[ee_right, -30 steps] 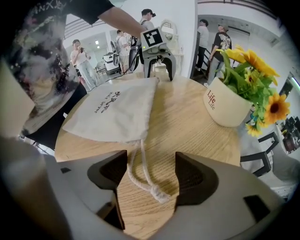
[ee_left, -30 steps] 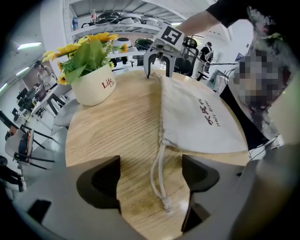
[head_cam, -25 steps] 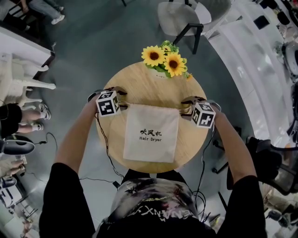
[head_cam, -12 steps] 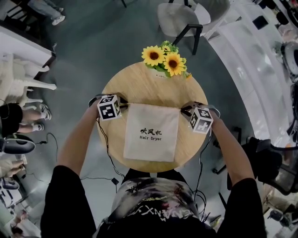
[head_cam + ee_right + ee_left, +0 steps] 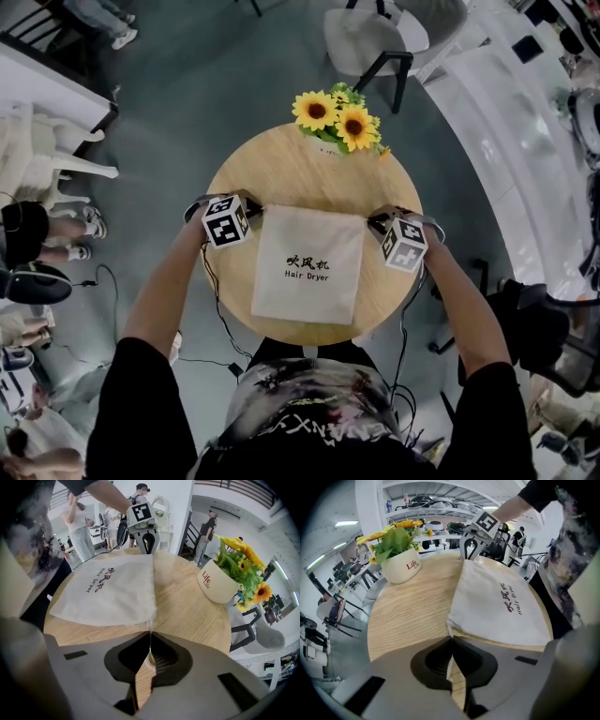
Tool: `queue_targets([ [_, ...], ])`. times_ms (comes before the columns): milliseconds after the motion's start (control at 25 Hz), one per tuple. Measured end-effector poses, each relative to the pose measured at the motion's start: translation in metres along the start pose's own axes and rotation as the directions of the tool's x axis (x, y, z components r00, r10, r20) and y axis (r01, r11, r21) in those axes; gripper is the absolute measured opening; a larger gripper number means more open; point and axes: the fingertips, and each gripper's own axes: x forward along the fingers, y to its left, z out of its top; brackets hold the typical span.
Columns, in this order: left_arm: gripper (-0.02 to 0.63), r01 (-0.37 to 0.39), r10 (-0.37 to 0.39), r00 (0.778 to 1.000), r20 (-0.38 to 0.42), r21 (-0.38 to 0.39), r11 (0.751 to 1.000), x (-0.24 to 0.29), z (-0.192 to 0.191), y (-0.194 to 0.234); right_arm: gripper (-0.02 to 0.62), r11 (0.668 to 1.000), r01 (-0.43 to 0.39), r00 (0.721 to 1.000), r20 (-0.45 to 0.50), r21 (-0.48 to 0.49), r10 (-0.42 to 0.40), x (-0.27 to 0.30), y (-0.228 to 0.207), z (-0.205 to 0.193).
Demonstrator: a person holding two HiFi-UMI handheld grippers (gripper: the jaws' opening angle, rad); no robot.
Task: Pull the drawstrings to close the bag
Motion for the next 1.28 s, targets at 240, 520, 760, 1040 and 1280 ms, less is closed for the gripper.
queue_targets([
  [240, 0.019, -0.111, 0.114, 0.993, 0.037, -0.090, 0.990, -0.003, -0.001, 0.000, 0.012, 0.996, 0.079, 0.997, -0.012, 0.037, -0.078, -0.006, 0.000, 0.004],
  [520, 0.018, -0.201, 0.209, 0.976, 0.064, -0.108, 0.974, -0.009, 0.000, 0.005, 0.011, 0.980, 0.174, 0.985, -0.020, 0.096, -0.173, -0.007, -0.001, 0.005],
  [760, 0.018, -0.282, 0.295, 0.951, 0.093, -0.130, 0.951, -0.028, 0.005, 0.008, 0.011, 0.953, 0.268, 0.962, 0.019, 0.140, -0.273, -0.026, -0.009, 0.021],
  [1040, 0.018, -0.399, 0.428, 0.893, 0.140, -0.194, 0.896, -0.062, 0.012, 0.008, 0.011, 0.911, 0.361, 0.923, 0.062, 0.197, -0.379, -0.061, -0.015, 0.038],
  [1280, 0.018, -0.469, 0.510, 0.844, 0.166, -0.234, 0.852, -0.090, 0.019, 0.010, 0.011, 0.884, 0.417, 0.893, 0.087, 0.211, -0.442, -0.090, -0.020, 0.053],
])
